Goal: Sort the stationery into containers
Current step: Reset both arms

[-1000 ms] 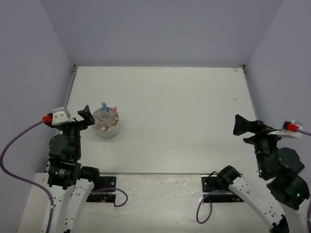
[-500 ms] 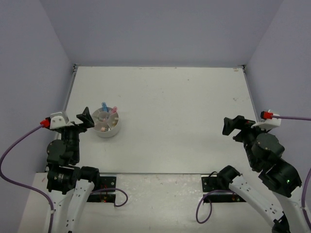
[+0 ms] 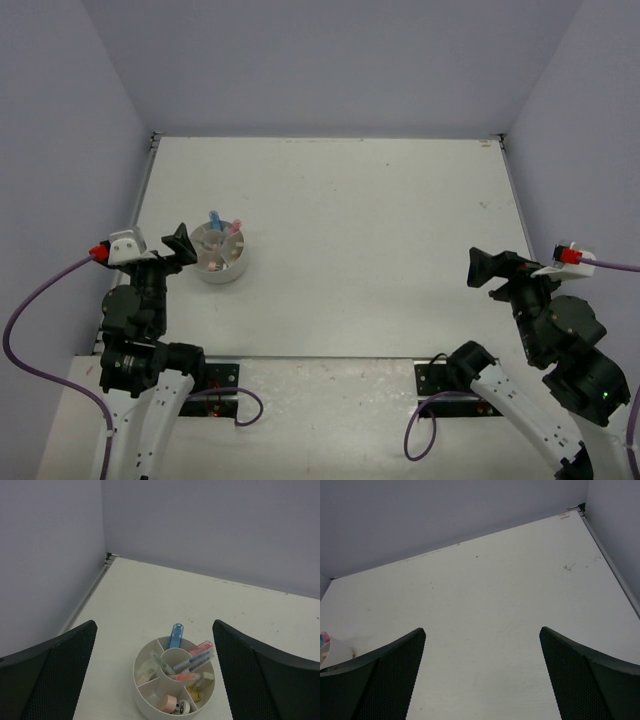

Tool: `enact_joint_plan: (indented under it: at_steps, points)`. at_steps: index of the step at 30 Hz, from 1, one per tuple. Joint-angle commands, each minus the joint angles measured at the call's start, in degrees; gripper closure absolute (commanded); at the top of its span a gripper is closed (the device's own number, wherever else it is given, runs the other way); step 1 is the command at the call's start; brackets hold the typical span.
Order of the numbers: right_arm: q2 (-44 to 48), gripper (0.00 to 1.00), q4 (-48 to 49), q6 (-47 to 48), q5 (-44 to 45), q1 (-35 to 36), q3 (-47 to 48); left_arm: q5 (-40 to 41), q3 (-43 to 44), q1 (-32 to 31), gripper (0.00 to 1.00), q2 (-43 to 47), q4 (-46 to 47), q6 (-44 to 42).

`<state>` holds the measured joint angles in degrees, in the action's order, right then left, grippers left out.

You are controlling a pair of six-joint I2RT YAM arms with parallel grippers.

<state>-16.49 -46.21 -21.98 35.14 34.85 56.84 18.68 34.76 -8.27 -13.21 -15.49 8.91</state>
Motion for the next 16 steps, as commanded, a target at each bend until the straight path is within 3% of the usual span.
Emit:
enact_joint_plan:
  at_steps: [1,16]
  points:
    - [-0.8,0.01,0.5,0.5,1.1,0.0,-0.2,-0.1,-0.5,0.4,0.0,0.4,1.3,0.0]
    - [-1.8,0.01,-0.2,0.7,1.5,0.0,-0.7,0.5,-1.4,0.4,0.0,0.8,2.0,-0.1]
